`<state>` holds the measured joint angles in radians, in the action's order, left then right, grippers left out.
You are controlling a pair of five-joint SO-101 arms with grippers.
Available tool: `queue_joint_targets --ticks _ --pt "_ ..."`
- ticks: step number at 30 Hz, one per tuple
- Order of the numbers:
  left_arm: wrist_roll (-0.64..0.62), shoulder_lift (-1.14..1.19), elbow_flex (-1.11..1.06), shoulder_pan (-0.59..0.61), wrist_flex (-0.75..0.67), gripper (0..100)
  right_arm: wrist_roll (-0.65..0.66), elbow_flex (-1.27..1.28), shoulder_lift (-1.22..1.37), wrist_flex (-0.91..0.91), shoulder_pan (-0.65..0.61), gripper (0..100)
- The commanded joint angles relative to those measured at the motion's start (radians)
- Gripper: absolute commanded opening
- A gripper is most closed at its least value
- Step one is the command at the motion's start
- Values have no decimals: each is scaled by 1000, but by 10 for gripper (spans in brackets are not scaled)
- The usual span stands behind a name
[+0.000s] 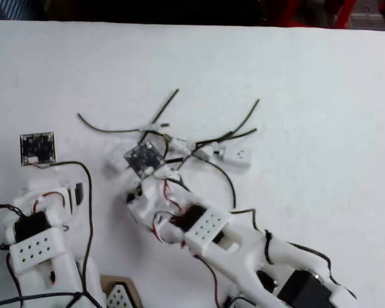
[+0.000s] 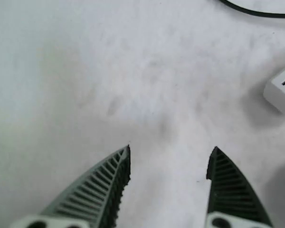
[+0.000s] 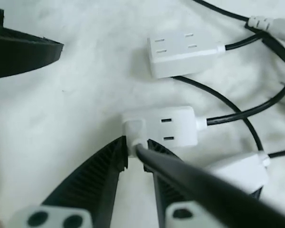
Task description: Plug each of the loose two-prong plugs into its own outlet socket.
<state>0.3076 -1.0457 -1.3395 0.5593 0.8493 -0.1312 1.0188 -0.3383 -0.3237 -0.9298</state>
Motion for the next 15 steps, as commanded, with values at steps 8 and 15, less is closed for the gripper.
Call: queue_joint_targets --ticks 8,15 --pt "-8 -21 8 4 -23 260 84 -371 219 -394 31 17" --pt "-6 -21 8 5 -23 260 123 -397 243 -409 42 16"
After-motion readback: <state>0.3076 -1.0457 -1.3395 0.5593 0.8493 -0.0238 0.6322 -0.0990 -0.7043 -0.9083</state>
